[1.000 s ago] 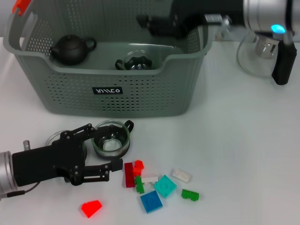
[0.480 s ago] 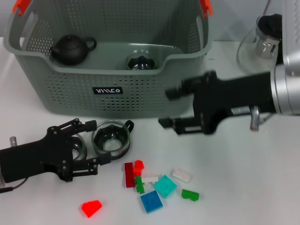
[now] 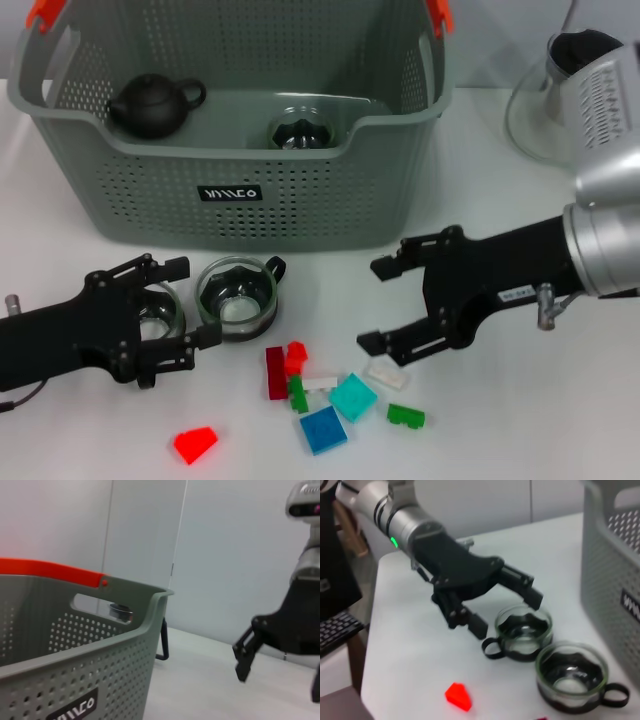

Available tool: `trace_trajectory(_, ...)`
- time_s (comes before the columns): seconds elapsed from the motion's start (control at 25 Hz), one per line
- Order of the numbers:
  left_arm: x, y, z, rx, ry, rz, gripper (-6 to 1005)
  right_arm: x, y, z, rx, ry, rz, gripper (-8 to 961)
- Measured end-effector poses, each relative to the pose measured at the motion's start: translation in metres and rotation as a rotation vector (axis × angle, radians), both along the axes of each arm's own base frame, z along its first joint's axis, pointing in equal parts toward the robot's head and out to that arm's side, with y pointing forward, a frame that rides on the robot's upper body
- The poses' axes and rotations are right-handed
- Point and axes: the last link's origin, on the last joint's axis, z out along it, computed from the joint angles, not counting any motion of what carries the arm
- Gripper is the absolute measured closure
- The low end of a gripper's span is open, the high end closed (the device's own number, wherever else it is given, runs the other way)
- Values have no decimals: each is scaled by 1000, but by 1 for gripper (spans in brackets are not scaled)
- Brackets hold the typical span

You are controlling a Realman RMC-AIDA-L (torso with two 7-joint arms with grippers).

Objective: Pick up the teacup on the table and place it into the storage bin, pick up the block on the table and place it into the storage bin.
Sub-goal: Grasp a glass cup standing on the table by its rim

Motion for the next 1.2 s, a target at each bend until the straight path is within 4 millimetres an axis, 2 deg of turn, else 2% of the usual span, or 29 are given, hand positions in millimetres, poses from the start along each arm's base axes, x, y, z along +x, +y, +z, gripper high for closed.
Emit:
trace_trajectory(0.08, -2, 0, 2, 1, 1, 17, 84, 3, 1, -6, -31, -7, -16, 184)
trace_trajectory(0.28, -9, 4, 15, -6, 21, 96, 86, 5, 3, -15, -69, -8, -30, 15)
trace_trajectory(0.6, -14, 13, 51, -70, 130, 274, 89, 2, 6, -17, -66, -3, -37, 16)
trace_trajectory(0.96, 1, 35, 84, -160, 287, 397, 92, -2, 13, -16, -57, 5, -53, 17)
trace_trajectory(1.2, 13, 57, 91, -225, 378, 540, 94, -5, 15, -15, -53, 8, -64, 18)
